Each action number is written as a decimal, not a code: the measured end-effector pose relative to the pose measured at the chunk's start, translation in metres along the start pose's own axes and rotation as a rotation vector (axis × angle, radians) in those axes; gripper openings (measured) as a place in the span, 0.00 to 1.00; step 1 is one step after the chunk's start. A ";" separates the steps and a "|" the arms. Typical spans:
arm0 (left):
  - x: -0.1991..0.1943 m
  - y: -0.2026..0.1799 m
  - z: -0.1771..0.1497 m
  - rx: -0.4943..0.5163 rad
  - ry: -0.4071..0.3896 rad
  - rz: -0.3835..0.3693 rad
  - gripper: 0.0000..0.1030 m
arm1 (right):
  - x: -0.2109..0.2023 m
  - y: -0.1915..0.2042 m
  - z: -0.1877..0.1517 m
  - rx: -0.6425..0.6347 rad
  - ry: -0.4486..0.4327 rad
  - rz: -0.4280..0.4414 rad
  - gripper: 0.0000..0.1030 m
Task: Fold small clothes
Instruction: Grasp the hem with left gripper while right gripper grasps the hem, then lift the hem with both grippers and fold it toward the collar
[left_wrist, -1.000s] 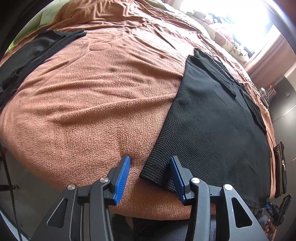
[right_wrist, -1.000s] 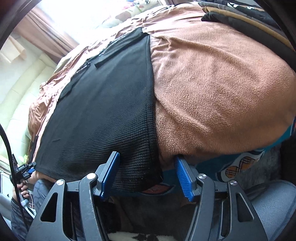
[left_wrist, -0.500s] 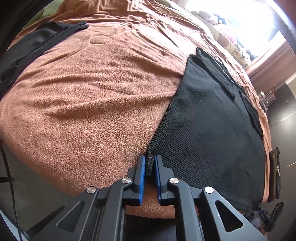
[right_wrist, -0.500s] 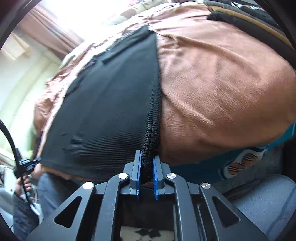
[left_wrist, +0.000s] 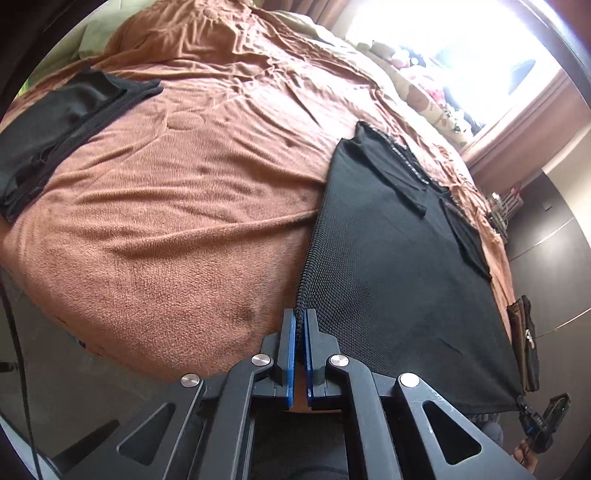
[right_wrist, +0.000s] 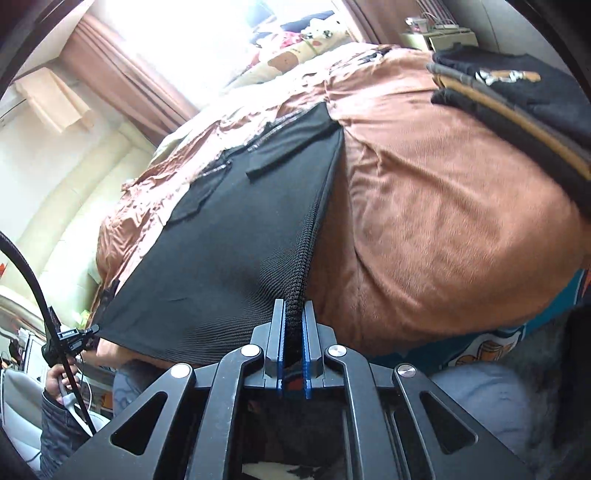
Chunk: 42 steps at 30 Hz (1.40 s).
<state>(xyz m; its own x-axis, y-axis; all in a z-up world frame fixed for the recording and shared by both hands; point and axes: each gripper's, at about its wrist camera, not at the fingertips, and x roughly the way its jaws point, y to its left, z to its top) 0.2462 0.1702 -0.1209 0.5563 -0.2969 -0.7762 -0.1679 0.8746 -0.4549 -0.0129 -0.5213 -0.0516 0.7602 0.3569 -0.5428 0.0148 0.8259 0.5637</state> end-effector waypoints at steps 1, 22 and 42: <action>-0.005 -0.003 -0.001 0.008 -0.008 -0.002 0.03 | -0.003 0.001 0.001 -0.008 -0.004 -0.002 0.03; -0.083 -0.016 -0.057 0.026 -0.094 -0.106 0.03 | -0.088 -0.008 -0.004 -0.070 -0.093 0.000 0.03; -0.148 -0.043 -0.099 0.029 -0.169 -0.175 0.03 | -0.140 -0.019 0.000 -0.119 -0.166 0.018 0.03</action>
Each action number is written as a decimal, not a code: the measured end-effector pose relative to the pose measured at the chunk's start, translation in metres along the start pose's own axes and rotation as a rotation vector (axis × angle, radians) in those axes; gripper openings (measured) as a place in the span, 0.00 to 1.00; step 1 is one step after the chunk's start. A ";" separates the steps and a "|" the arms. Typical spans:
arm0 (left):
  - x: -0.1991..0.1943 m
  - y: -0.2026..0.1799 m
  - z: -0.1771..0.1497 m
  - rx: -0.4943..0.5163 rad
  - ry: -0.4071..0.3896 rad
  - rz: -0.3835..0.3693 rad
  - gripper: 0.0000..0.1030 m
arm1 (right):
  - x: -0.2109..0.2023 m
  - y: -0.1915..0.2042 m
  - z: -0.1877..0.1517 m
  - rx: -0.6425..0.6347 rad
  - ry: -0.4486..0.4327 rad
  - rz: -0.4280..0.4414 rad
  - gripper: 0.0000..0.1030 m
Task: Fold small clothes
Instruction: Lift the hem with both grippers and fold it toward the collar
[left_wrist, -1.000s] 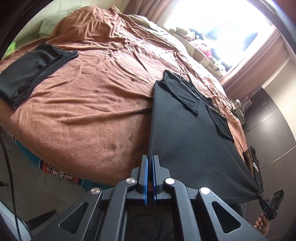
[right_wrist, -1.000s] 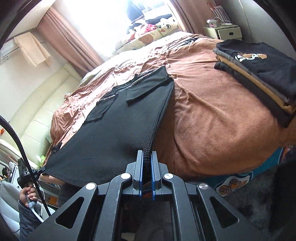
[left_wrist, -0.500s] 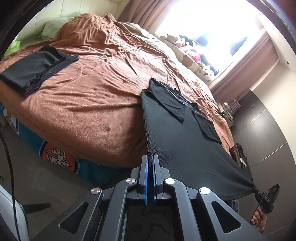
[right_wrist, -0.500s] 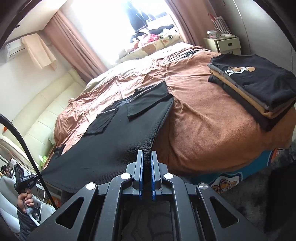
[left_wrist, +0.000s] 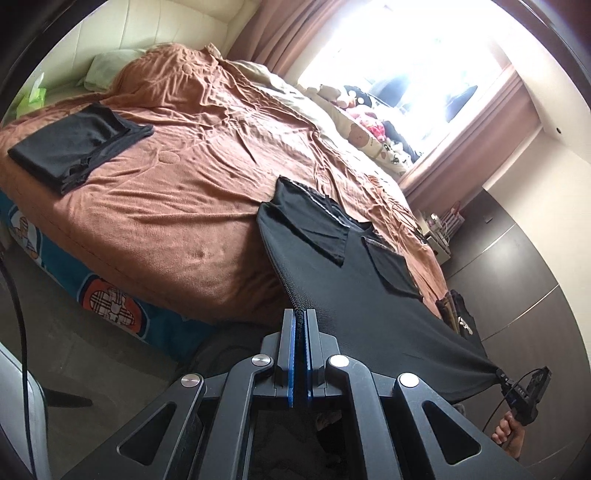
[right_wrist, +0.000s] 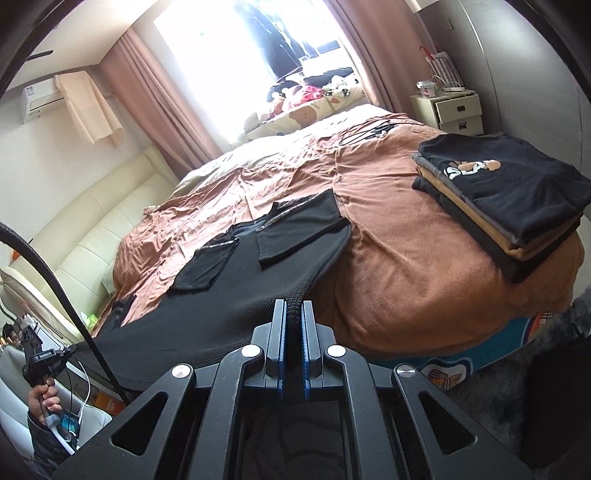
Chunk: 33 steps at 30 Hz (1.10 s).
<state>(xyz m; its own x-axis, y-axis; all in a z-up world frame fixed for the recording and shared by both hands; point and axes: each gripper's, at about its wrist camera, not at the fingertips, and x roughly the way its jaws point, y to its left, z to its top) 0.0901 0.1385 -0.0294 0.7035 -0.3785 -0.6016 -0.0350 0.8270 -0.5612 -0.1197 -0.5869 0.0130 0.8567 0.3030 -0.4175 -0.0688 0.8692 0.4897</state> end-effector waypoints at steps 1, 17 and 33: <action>0.002 -0.001 0.002 0.000 0.000 0.005 0.03 | 0.004 -0.001 0.003 -0.001 0.000 0.001 0.03; 0.052 -0.003 0.055 -0.050 -0.006 0.021 0.03 | 0.067 -0.005 0.052 0.019 0.038 -0.027 0.03; 0.129 -0.002 0.116 -0.082 0.041 0.064 0.03 | 0.168 -0.012 0.108 0.045 0.119 -0.061 0.03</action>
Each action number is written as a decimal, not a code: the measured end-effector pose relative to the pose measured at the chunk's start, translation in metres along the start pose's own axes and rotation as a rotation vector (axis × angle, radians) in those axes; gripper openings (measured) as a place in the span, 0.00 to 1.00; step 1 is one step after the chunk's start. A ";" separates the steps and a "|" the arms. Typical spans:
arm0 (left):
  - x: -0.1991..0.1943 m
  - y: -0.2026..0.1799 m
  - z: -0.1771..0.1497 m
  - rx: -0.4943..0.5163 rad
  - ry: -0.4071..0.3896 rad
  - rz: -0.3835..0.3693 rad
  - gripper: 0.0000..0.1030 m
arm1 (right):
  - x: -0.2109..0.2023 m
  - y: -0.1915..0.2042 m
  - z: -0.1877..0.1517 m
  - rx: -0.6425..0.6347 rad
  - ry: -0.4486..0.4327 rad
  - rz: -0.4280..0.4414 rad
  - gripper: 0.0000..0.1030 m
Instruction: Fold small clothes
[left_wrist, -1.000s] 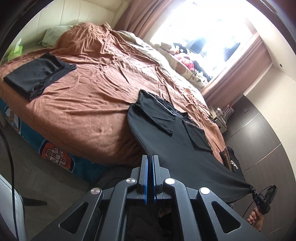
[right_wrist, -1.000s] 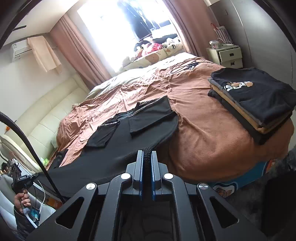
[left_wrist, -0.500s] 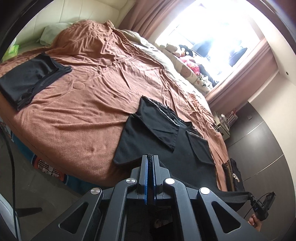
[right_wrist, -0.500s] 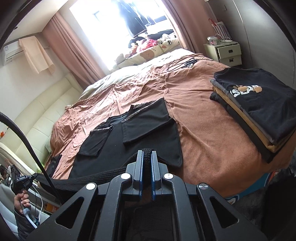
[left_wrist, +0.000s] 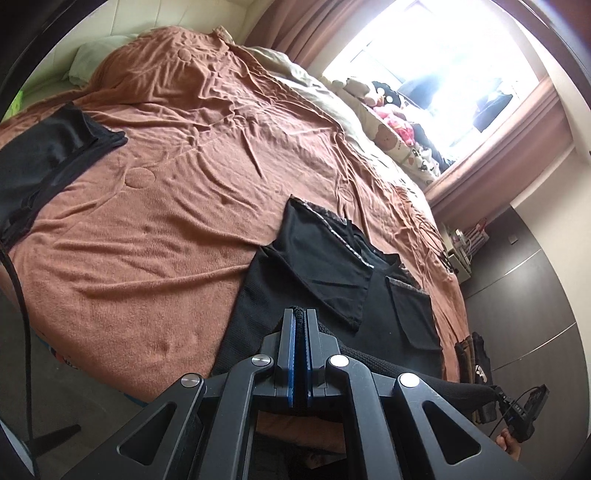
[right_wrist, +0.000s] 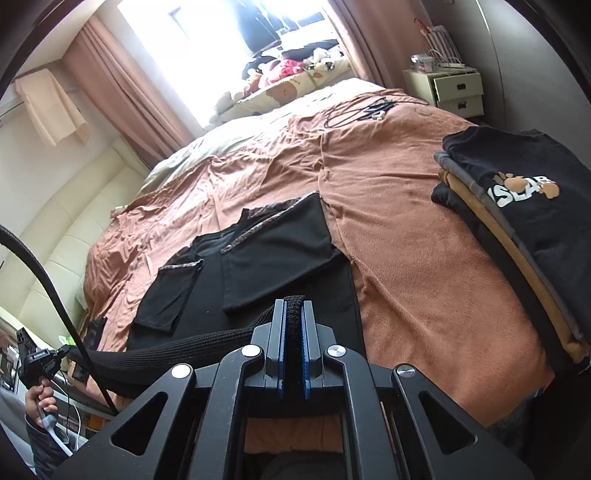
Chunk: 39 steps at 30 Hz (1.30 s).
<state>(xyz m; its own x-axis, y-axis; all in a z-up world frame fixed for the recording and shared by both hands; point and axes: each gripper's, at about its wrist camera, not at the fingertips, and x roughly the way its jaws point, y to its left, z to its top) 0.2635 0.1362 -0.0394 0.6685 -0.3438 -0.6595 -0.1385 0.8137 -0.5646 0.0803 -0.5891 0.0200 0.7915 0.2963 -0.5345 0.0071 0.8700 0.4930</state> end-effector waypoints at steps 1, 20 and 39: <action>0.007 -0.001 0.004 -0.003 0.006 0.003 0.03 | 0.007 0.000 0.004 0.002 0.007 -0.005 0.03; 0.140 0.009 0.051 -0.005 0.163 0.124 0.04 | 0.122 -0.008 0.047 0.061 0.158 -0.126 0.16; 0.148 0.016 0.018 0.194 0.251 0.319 0.64 | 0.125 -0.001 0.011 -0.123 0.304 -0.217 0.74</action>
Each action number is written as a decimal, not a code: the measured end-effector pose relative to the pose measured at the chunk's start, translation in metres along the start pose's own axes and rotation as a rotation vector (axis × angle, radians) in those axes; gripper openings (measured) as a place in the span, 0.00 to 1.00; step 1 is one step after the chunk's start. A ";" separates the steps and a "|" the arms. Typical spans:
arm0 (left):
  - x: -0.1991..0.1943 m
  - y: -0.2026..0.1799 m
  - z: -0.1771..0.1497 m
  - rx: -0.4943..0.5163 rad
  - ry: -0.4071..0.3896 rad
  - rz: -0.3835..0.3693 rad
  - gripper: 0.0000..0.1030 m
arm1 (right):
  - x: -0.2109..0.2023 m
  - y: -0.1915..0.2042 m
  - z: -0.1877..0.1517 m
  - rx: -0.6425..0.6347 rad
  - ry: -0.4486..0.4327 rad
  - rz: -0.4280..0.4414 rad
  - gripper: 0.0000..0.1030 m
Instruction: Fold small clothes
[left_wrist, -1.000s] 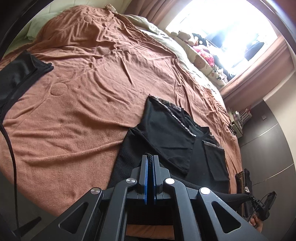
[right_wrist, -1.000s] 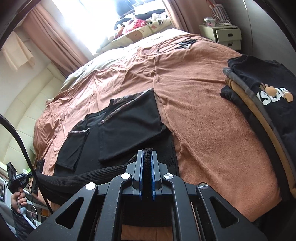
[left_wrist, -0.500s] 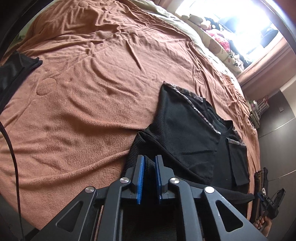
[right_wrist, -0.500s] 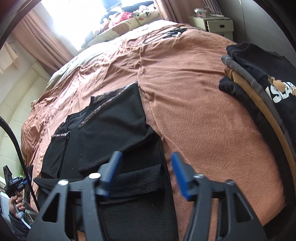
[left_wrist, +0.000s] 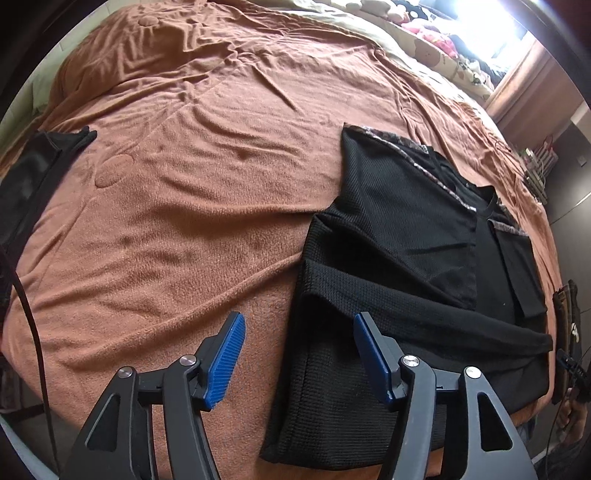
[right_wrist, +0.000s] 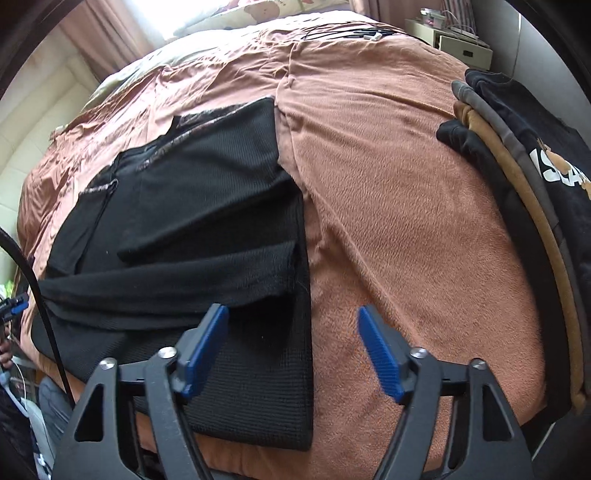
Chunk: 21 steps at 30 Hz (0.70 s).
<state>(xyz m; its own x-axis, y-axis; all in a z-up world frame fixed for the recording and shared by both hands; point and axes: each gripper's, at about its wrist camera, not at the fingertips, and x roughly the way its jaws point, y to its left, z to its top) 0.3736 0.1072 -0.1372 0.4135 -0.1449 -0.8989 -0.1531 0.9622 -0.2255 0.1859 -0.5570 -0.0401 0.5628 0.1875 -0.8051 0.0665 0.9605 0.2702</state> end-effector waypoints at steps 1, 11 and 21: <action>0.002 0.000 -0.002 0.009 0.008 0.010 0.67 | 0.001 0.001 -0.001 -0.007 0.004 -0.004 0.74; 0.036 -0.009 -0.016 0.143 0.103 0.140 0.69 | 0.036 0.019 -0.003 -0.126 0.121 -0.108 0.74; 0.059 -0.019 0.003 0.203 0.092 0.227 0.69 | 0.071 0.030 0.021 -0.186 0.123 -0.165 0.74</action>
<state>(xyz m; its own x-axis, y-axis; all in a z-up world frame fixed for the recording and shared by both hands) 0.4030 0.0811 -0.1846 0.3054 0.0673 -0.9499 -0.0461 0.9974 0.0559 0.2447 -0.5188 -0.0781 0.4519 0.0377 -0.8913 -0.0099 0.9993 0.0373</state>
